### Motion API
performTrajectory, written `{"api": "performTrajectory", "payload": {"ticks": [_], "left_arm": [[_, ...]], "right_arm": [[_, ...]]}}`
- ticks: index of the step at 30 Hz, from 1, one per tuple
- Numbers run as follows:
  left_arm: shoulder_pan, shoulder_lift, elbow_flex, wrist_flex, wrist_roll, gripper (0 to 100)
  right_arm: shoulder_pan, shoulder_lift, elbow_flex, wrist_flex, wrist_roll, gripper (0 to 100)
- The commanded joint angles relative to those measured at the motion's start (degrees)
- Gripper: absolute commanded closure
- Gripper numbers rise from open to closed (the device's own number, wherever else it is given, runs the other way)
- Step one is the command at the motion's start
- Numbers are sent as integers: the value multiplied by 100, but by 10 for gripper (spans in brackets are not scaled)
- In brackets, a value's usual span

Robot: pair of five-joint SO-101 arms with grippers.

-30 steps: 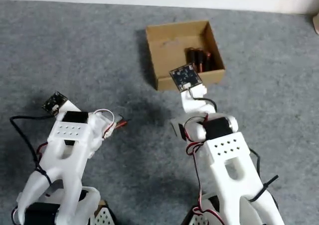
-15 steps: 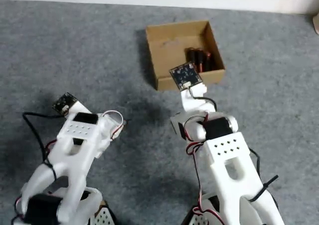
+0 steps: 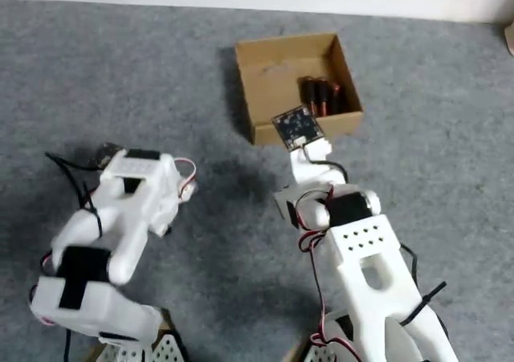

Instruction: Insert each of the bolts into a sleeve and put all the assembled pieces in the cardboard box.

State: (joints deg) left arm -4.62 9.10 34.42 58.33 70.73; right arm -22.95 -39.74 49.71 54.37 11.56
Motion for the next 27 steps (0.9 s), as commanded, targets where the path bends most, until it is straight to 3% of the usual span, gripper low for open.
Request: {"api": "performTrajectory", "payload": {"ticks": [1,6,16,19,27], "left_arm": [[-57,505,-875,-88,44,673],[277,585,-1481,721,44,673],[207,637,-3275,2585,105,673],[180,646,-3196,2664,431,673],[207,585,-3222,2813,448,673]], "right_arm": [[-189,-136,-31,-145,62,993],[-171,-136,-31,-145,62,993],[-171,-136,-31,-145,62,993],[-171,-136,-31,-145,62,993],[-171,-136,-31,-145,70,993]]}}
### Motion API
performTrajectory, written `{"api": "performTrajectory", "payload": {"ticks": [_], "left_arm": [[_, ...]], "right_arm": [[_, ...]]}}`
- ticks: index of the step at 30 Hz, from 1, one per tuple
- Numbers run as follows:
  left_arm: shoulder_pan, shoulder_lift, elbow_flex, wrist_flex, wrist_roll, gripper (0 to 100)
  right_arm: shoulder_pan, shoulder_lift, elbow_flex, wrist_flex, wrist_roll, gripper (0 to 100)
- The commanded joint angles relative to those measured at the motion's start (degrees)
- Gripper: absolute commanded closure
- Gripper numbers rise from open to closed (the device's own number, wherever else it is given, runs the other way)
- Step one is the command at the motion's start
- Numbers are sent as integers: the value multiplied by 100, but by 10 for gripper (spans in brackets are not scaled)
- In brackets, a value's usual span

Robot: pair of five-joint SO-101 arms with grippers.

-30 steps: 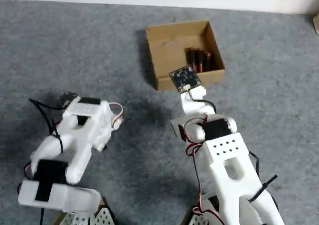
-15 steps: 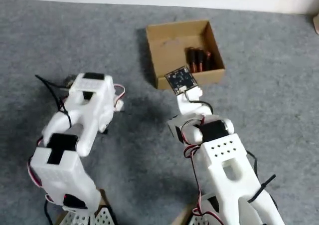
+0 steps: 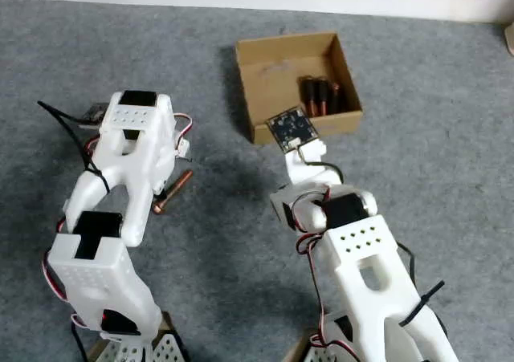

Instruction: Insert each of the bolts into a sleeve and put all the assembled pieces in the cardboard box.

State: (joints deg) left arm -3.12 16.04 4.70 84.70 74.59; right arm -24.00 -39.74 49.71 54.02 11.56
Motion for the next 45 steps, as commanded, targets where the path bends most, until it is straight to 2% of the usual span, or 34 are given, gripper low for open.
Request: {"api": "performTrajectory", "payload": {"ticks": [1,6,9,11,15,21,24,29,33,39,43,45], "left_arm": [[57,-119,-347,308,62,673],[31,-110,-954,1160,62,673],[57,-110,-1138,1345,-9,673],[40,-110,-1138,1433,-457,673],[48,-101,-822,1538,-2242,673],[-295,-84,75,1538,-6514,676],[-462,-57,400,1538,-7499,677],[-637,-48,479,1495,-8176,677],[-453,-101,418,1459,-8598,677],[-171,-48,31,1037,-8589,678],[75,-48,207,571,-8123,678],[189,-48,338,290,-8123,694]], "right_arm": [[-66,-136,-31,-110,70,993],[-66,-136,-31,-110,70,993],[-66,-136,-31,-110,70,993],[-66,-136,-31,-110,70,993],[-66,-136,-31,-110,70,993],[-66,-136,-31,-110,70,993],[-66,-136,-31,-110,70,993],[-66,-136,-31,-110,70,993],[-66,-136,-31,-110,70,993],[-66,-136,-31,-110,70,993],[-66,-136,-31,-110,70,993],[-66,-136,-31,-154,70,993]]}}
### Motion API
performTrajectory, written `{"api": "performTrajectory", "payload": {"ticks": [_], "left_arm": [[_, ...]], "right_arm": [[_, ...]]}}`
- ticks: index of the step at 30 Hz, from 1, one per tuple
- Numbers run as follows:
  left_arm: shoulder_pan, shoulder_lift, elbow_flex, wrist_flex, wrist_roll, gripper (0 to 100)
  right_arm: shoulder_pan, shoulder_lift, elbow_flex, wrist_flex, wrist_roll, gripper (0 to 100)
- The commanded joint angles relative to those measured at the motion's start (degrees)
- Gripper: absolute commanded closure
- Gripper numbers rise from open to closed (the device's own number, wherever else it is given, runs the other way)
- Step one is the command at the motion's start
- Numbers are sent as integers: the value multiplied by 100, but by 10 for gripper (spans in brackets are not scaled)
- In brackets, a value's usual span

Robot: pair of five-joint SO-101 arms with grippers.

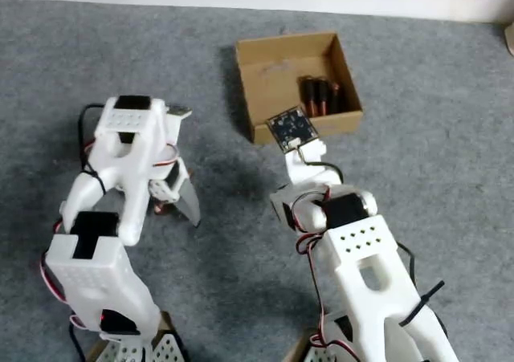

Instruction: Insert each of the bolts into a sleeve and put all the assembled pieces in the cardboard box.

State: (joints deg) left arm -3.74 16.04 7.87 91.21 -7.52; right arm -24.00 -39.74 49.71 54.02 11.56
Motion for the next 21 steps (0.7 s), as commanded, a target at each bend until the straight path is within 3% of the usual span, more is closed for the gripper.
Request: {"api": "performTrajectory", "payload": {"ticks": [1,5,10,17,21], "left_arm": [[321,-48,92,-527,88,716],[497,-48,418,-1196,-308,810],[453,-48,725,-1723,-369,787],[347,-215,646,-1697,-510,782],[497,-716,497,-1152,-721,782]], "right_arm": [[-66,-136,-22,-180,70,993],[-66,-136,-13,-189,70,993],[-66,-136,-13,-189,70,993],[-66,-136,-13,-189,70,993],[-66,-136,-13,-189,70,993]]}}
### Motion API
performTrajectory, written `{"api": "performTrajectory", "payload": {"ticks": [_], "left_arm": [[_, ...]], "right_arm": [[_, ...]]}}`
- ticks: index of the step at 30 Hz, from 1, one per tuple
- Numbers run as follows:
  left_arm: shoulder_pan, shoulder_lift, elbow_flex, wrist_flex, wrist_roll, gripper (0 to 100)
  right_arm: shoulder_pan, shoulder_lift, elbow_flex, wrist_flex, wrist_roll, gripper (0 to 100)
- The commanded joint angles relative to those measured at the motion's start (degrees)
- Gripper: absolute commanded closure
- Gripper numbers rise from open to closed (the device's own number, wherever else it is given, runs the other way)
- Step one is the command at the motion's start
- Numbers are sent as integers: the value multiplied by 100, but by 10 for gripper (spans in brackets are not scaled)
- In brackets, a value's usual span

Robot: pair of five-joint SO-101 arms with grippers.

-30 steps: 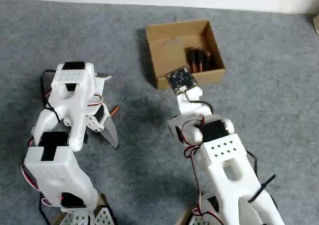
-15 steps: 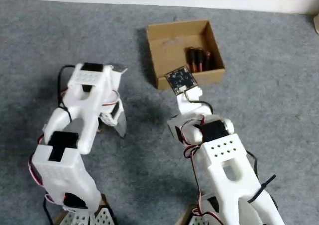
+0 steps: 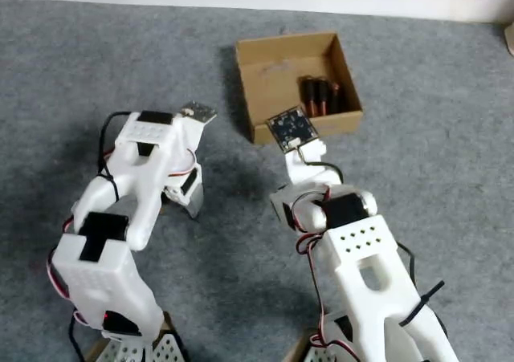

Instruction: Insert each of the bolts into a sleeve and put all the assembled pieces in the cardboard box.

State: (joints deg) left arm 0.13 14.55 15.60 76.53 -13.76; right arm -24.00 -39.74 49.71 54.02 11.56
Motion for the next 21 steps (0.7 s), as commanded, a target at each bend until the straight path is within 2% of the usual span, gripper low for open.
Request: {"api": "performTrajectory", "payload": {"ticks": [1,9,18,21], "left_arm": [[110,-716,-321,360,-97,782],[66,-1244,-75,343,-703,782],[-154,-1244,804,-1064,-703,782],[-242,-1244,980,-1336,-1037,782]], "right_arm": [[-66,-136,-13,-189,70,993],[-66,-136,-13,-189,70,993],[-75,-136,-13,-189,70,993],[-75,-136,-13,-189,70,993]]}}
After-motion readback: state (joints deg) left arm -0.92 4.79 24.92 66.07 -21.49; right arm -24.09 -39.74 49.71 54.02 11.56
